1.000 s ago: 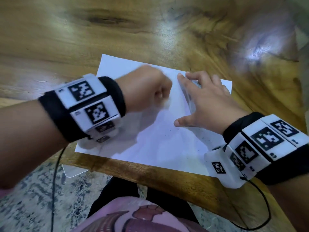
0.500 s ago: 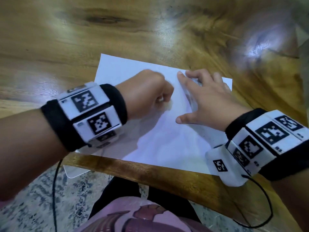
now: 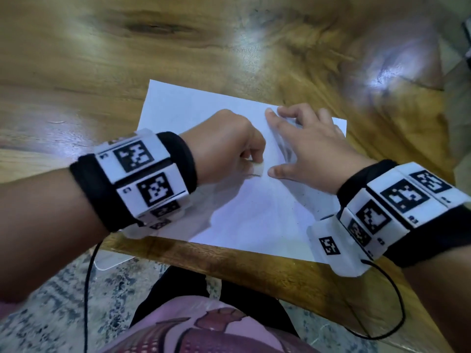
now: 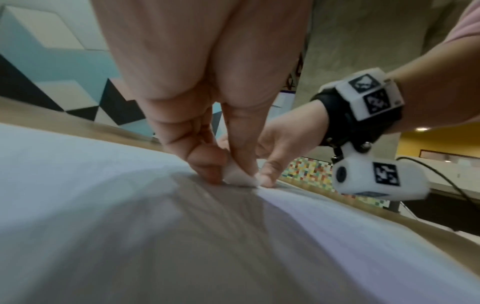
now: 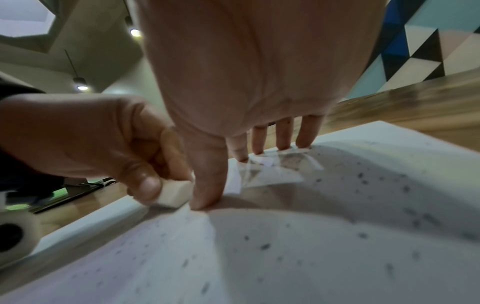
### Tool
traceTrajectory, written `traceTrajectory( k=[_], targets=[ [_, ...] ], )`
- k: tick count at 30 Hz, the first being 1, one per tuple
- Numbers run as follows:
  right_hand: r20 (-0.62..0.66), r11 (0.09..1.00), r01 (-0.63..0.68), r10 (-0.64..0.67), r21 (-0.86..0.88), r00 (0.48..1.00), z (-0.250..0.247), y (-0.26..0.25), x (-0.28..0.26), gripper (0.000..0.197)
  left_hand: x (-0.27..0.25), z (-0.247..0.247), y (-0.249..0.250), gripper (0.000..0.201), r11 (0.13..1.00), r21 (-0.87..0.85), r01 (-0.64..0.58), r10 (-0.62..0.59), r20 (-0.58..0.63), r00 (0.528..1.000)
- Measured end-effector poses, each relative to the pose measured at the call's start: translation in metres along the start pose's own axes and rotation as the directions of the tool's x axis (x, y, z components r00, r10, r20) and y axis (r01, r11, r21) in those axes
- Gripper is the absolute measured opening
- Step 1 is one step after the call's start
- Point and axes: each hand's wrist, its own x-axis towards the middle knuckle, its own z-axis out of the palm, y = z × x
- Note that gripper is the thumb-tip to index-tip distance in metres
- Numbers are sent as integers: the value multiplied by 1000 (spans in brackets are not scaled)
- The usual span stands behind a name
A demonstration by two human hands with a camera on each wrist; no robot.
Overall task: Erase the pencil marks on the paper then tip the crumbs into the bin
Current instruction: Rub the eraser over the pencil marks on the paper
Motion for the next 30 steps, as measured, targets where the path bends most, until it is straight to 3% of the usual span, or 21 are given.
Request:
traceTrajectory(
  k=[4, 5, 8, 10, 12, 14, 16, 18, 20, 22, 24, 25, 26, 28, 30],
  targets=[
    [-7, 1000, 1, -1, 6, 1000, 1, 2, 1, 93, -15, 7, -1, 9, 999, -47, -7, 21, 317, 948],
    [-8, 1000, 0, 0, 7, 1000, 1, 2, 1, 93, -15, 6, -2, 8, 999, -44, -9, 22, 298, 954],
    [-16, 1000, 0, 0, 4, 1000, 2, 2, 1, 92, -8, 3, -1, 14, 999, 26, -37, 37, 6, 999],
    [-19, 1000, 2, -2, 0, 1000, 2, 3, 1, 93, -10, 4, 0, 13, 996, 43, -82, 82, 5, 997],
    [-18, 1000, 4, -4, -1, 1000, 2, 3, 2, 93, -20, 8, -3, 16, 993, 26, -114, 107, 182, 977],
    [-20, 1000, 3, -3, -4, 1000, 2, 3, 2, 93, -26, 10, -6, 3, 997, 8, -75, 68, 342, 937],
    [-20, 1000, 1, -1, -5, 1000, 2, 2, 1, 93, -21, 6, -8, 6, 997, 21, -81, 72, 277, 958],
    [-18, 1000, 3, -3, -3, 1000, 2, 2, 1, 93, -12, -2, -8, 13, 995, 71, -69, 63, 81, 995],
    [-15, 1000, 6, -6, -2, 1000, 2, 2, 1, 93, -13, -4, -9, 25, 994, 76, -75, 72, 38, 997],
    [-14, 1000, 5, -5, 2, 1000, 1, 2, 1, 93, -24, 1, -8, 25, 995, 19, -97, 92, 199, 976],
    [-18, 1000, 4, -4, 8, 1000, 1, 2, 1, 93, -35, 8, -5, 6, 999, -31, -36, 45, 388, 921],
    [-21, 1000, 3, -3, 12, 1000, 1, 2, 0, 93, -33, 8, -3, 5, 999, -40, -20, 35, 414, 910],
    [-23, 1000, 2, -2, 16, 1000, 1, 2, 0, 93, -28, 7, -1, 9, 999, -41, -31, 45, 390, 920],
    [-20, 1000, 2, -2, 17, 1000, 2, 1, 1, 93, -10, 3, 3, 9, 998, -21, -58, 61, 225, 972],
    [-24, 1000, 5, -5, 13, 1000, 2, 1, 1, 93, 6, 1, 6, 15, 998, 29, -63, 60, 78, 995]
  ],
)
